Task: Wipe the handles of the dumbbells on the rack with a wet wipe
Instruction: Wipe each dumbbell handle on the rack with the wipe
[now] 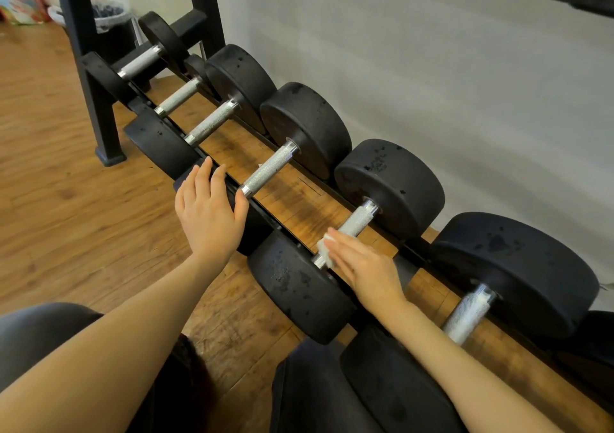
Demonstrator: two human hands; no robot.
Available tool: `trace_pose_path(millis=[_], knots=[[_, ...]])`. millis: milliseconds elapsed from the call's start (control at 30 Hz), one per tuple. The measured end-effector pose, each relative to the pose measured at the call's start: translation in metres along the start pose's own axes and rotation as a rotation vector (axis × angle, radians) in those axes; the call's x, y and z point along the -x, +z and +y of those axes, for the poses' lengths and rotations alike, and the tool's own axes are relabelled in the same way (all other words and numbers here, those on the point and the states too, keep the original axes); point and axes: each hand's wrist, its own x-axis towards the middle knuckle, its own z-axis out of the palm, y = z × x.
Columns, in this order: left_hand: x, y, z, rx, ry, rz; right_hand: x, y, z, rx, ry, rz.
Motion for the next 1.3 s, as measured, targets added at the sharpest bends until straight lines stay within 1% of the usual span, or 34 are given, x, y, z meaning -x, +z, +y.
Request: trace_pose_path(millis=[67, 100, 200, 267, 333, 400, 467, 533, 600, 667, 733, 800, 900, 933, 1033, 1067, 1167, 1300], knots=[[-0.001, 0.000, 0.000, -0.006, -0.001, -0.004, -0.003, -0.006, 0.006, -0.030, 0.072, 0.057], [-0.001, 0.000, -0.001, -0.011, 0.000, -0.005, -0.003, -0.007, 0.006, -0.041, 0.067, 0.053], [-0.001, 0.000, -0.001, -0.016, -0.003, -0.016, 0.000, -0.004, -0.002, -0.064, -0.014, -0.051], [-0.001, 0.000, -0.001, -0.014, -0.008, -0.020, -0.002, -0.002, -0.005, -0.117, 0.007, -0.047], [-0.001, -0.001, 0.000, -0.012, -0.012, -0.022, -0.007, -0.006, -0.005, -0.146, 0.062, 0.029], [-0.001, -0.001, 0.000, -0.011, -0.013, -0.022, -0.009, -0.015, -0.002, -0.112, 0.089, 0.101], [0.000, 0.000, -0.001, -0.013, -0.008, -0.014, -0.011, -0.025, -0.002, -0.061, 0.069, 0.187], [0.000, 0.000, -0.001, -0.013, -0.007, -0.007, -0.017, -0.038, -0.005, 0.009, 0.017, 0.296], [0.000, 0.000, -0.001, -0.009, -0.016, -0.005, -0.029, -0.052, -0.010, 0.063, 0.007, 0.414], [0.000, -0.001, 0.000, -0.005, -0.018, -0.001, -0.043, -0.066, -0.013, 0.095, 0.071, 0.525], [-0.001, -0.001, 0.001, -0.005, -0.018, -0.001, -0.058, -0.077, -0.011, 0.105, 0.133, 0.581], [-0.001, -0.002, 0.001, -0.003, -0.020, -0.005, -0.070, -0.082, -0.005, 0.104, 0.203, 0.552], [0.000, -0.003, 0.001, -0.003, -0.019, -0.007, -0.080, -0.081, 0.006, 0.098, 0.313, 0.435], [0.000, -0.003, 0.001, -0.004, -0.020, -0.007, -0.082, -0.081, 0.008, 0.148, 0.322, 0.392], [0.000, -0.002, 0.000, 0.000, -0.024, -0.006, -0.089, -0.084, 0.008, 0.416, 0.200, 0.294], [-0.001, -0.002, 0.000, -0.002, -0.024, -0.004, -0.092, -0.086, 0.008, 0.459, 0.173, 0.245], [-0.001, -0.002, 0.001, -0.006, -0.020, -0.013, -0.101, -0.088, 0.007, 0.466, 0.176, 0.104], [-0.001, -0.004, 0.001, -0.005, -0.019, -0.024, -0.112, -0.087, 0.010, 0.561, 0.092, -0.010]])
